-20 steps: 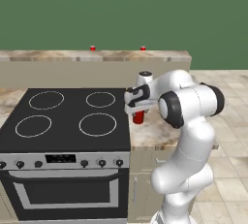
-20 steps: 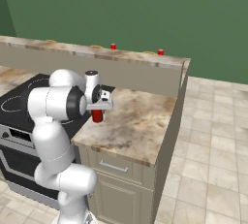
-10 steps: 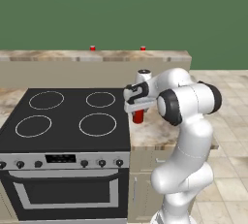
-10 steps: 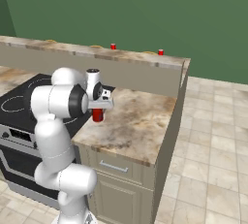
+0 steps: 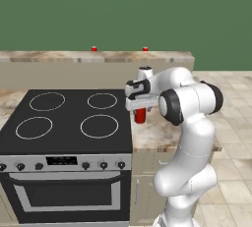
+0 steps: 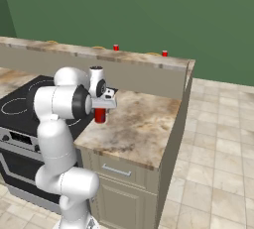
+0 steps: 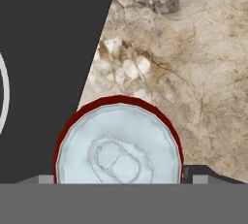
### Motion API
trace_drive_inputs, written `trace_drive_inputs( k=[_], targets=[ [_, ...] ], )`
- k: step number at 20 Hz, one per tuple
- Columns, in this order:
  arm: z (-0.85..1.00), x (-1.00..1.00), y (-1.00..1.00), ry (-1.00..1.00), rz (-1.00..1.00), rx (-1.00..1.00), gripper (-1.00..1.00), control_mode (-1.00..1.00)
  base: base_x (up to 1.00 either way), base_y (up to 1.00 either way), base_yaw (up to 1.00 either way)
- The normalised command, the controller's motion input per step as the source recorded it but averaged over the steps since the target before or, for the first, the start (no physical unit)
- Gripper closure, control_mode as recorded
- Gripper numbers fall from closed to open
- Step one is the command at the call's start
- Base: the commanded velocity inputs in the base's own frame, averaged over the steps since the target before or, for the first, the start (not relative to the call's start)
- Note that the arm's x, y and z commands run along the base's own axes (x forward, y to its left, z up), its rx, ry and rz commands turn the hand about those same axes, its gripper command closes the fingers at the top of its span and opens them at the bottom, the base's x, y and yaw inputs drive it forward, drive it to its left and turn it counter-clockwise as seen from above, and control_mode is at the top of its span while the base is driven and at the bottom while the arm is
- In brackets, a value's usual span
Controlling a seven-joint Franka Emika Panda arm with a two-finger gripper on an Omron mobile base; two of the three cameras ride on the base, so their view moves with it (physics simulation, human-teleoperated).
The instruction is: Four empty soda cans are scattered around the kitchen. Gather all the cans and cluster them next to the stove for recycling.
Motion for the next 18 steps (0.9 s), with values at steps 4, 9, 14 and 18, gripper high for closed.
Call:
trace_drive_inputs(
  k=[4,9,14,18],
  targets=[
    [0.02,-0.01,-0.01,0.01,-0.01,0.00,-1.00,-1.00,0.00,0.00,0.00],
    [0.05,-0.05,-0.04,0.02,-0.04,0.00,-1.00,-1.00,0.00,0.00,0.00],
    [0.16,-0.04,-0.02,0.00,-0.01,0.00,-1.00,-1.00,0.00,0.00,0.00],
    [0.27,0.00,0.00,0.00,0.00,0.00,-1.00,-1.00,0.00,0.00,0.00]
  ],
)
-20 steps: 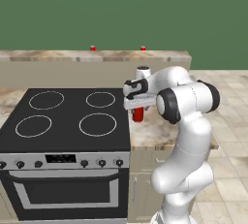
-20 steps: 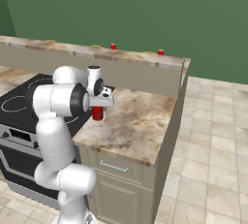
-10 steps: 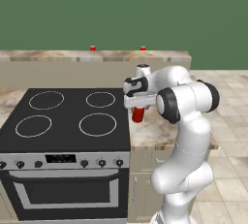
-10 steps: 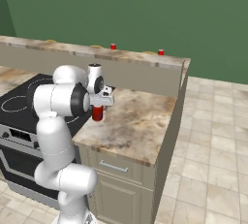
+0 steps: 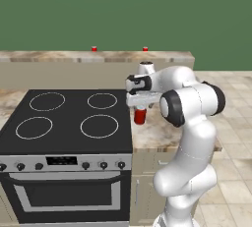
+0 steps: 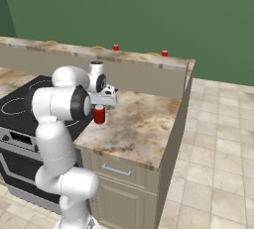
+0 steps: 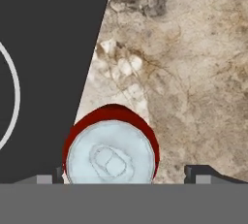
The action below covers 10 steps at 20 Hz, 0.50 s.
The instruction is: Four empty soda cans are scattered around the kitchen. Gather all the cans and cluster them next to the stove for recycling.
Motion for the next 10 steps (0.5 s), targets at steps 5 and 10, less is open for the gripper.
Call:
trace_drive_inputs(
  k=[5,10],
  targets=[
    [0.21,-0.10,0.01,0.00,0.00,0.00,-1.00,-1.00,0.00,0.00,0.00],
    [0.19,-0.23,0.01,0.00,-0.03,0.00,-1.00,-1.00,0.00,0.00,0.00]
  ],
)
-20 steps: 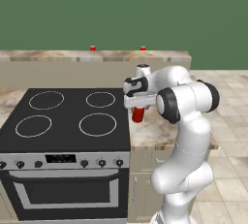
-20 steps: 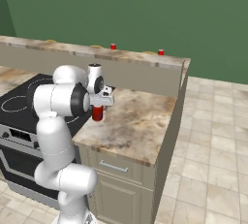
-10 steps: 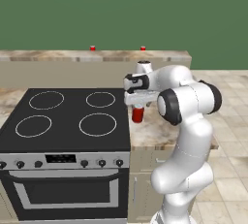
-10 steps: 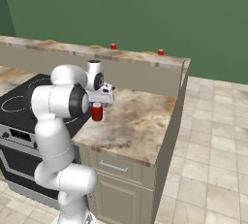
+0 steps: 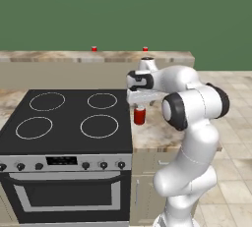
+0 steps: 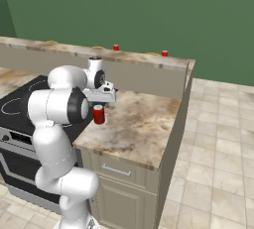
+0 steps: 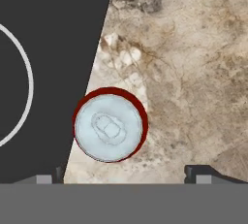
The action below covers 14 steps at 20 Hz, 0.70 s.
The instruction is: Four empty soda cans are scattered around the kitchen. Gather all the cans and cluster them next to the stove for recycling.
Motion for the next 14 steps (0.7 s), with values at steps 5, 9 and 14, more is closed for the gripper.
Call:
trace_drive_inputs(
  k=[5,9,14],
  targets=[
    [0.13,-0.38,0.00,0.00,-0.14,0.00,-1.00,-1.00,0.00,0.00,0.00],
    [0.03,-0.46,0.00,0.04,-0.14,0.00,-1.00,-1.00,0.00,0.00,0.00],
    [0.00,-0.59,0.01,0.00,-0.10,0.00,-1.00,-1.00,0.00,0.00,0.00]
  ],
)
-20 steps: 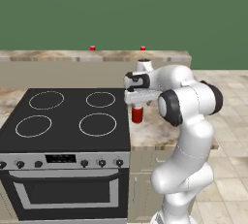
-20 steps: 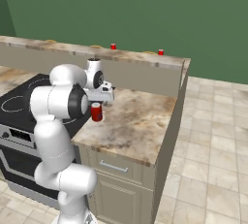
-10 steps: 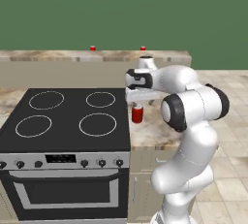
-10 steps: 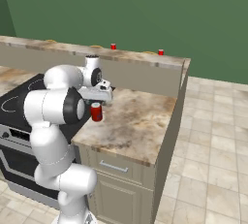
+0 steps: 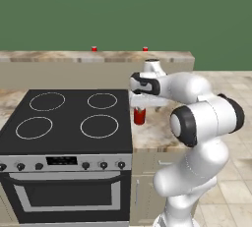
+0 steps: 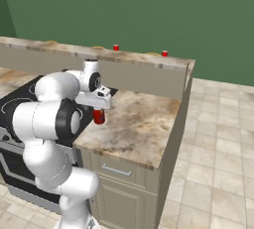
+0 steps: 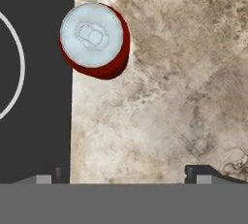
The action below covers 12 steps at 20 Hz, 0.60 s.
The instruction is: Four empty soda cans are scattered around the kitchen. Gather all the cans and cluster them next to the stove for recycling.
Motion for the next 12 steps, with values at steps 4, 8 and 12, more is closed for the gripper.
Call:
trace_drive_inputs(
  k=[4,8,12],
  targets=[
    [0.09,-0.53,0.05,0.00,-0.06,0.00,-1.00,-1.00,0.00,0.00,0.00],
    [0.15,-0.50,0.05,0.00,0.00,0.00,-1.00,-1.00,0.00,0.00,0.00],
    [0.18,-0.46,0.00,0.05,0.00,0.00,-1.00,-1.00,0.00,0.00,0.00]
  ],
)
